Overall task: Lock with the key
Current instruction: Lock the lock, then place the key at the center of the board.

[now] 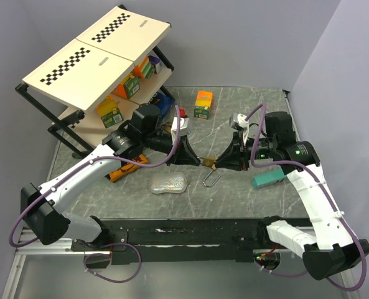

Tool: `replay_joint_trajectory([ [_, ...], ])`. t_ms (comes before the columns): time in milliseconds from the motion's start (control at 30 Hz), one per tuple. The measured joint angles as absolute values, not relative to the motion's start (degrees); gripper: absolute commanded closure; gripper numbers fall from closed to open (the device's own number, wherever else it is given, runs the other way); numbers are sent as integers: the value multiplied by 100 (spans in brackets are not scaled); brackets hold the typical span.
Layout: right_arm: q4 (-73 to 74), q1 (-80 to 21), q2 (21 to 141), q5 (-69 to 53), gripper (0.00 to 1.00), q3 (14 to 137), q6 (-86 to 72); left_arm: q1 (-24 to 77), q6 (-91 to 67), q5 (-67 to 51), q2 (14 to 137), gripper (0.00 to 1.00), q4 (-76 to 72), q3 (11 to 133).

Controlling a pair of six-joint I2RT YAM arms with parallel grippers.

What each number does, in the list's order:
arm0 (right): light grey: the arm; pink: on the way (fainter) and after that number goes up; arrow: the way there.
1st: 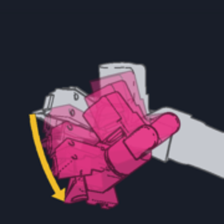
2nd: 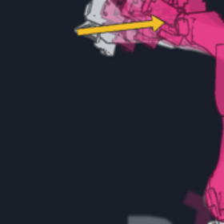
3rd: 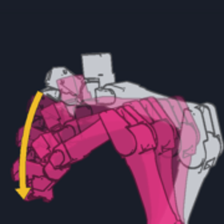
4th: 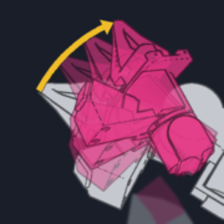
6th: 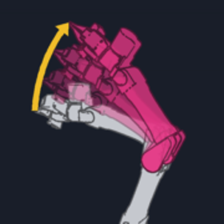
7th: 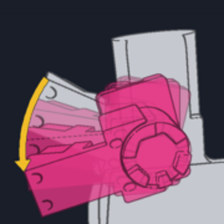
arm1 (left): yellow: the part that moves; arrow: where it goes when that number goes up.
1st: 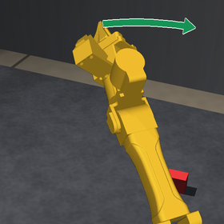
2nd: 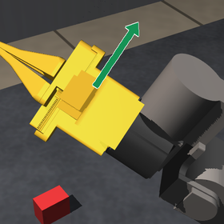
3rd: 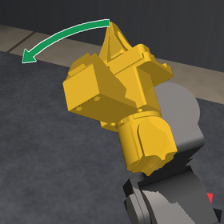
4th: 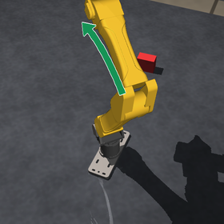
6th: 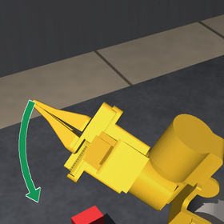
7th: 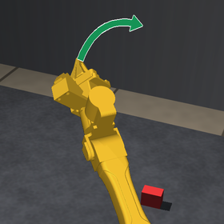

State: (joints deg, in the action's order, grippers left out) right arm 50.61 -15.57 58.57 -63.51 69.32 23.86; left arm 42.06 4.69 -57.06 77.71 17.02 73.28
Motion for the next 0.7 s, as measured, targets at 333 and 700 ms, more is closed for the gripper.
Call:
replay_joint_trajectory([
  [333,5194,-1498,5857,-6429,100,6932,2445,4110,480,-5699,7714,99,1682,7242],
  [700,5896,-189,5900,-6674,100,6932,3094,3747,493,-5712,7481,99,1715,7017],
])
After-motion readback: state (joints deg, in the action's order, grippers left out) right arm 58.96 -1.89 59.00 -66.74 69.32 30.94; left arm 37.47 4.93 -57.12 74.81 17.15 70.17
